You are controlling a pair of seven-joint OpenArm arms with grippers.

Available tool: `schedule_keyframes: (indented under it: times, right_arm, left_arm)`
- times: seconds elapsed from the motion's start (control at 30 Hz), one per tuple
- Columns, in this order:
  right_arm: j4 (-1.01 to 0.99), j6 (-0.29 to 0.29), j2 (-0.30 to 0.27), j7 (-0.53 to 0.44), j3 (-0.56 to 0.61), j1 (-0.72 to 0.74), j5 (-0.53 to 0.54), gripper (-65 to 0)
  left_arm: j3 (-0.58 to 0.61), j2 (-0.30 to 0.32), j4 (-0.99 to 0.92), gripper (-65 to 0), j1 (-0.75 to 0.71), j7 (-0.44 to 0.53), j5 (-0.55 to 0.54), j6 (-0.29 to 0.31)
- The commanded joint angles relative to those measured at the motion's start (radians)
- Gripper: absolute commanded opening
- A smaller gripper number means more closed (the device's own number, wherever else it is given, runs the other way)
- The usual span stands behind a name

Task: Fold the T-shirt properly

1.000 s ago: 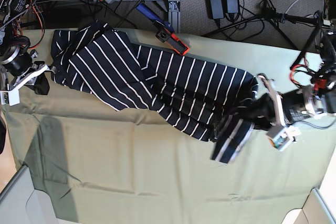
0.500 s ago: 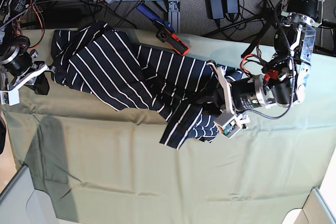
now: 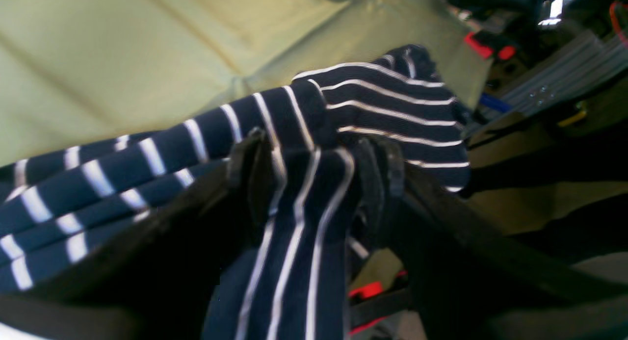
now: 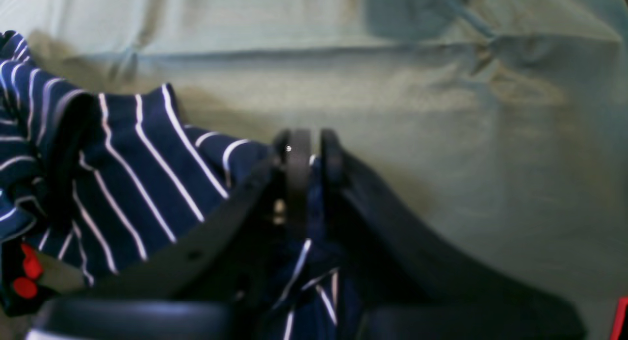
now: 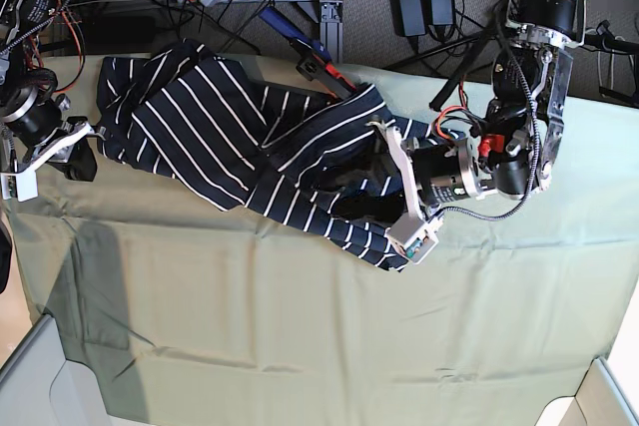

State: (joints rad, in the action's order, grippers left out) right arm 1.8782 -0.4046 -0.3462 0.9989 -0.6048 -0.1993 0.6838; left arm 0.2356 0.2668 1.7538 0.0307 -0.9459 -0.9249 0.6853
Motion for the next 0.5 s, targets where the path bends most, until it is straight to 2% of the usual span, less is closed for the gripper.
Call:
schedule_keyframes:
  times: [0.0, 0.2, 0.3, 0.37, 0.47]
  right_arm:
    - [0.014, -0.071, -0.016, -0.027, -0.009, 0.008, 0.012, -57.0]
    - [0.014, -0.071, -0.016, -0.034, -0.009, 0.008, 0.007, -57.0]
    - [0.014, -0.071, -0.016, -0.037, -0.009, 0.008, -0.056, -56.6]
    - [0.009, -0.055, -0.016, -0.037, -0.009, 0.008, -0.082, -49.2]
    - [-0.021, -0.020, -0.016, -0.037, -0.010, 0.007, -0.102, -29.6]
  left_arm:
    - [-0.004, -0.005, 0.024, -32.6, 0.019, 0.021, -0.022, 0.013]
    - [-0.020, -0.011, 0.046, -32.6, 0.038, 0.021, 0.010, 0.013]
    - [-0.058, -0.008, 0.046, -32.6, 0.039, 0.021, 0.032, 0.013]
    - [-0.085, 0.006, 0.046, -32.6, 0.039, 0.021, 0.032, 0.013]
    - [-0.117, 0.043, 0.046, -32.6, 0.038, 0.021, 0.032, 0.013]
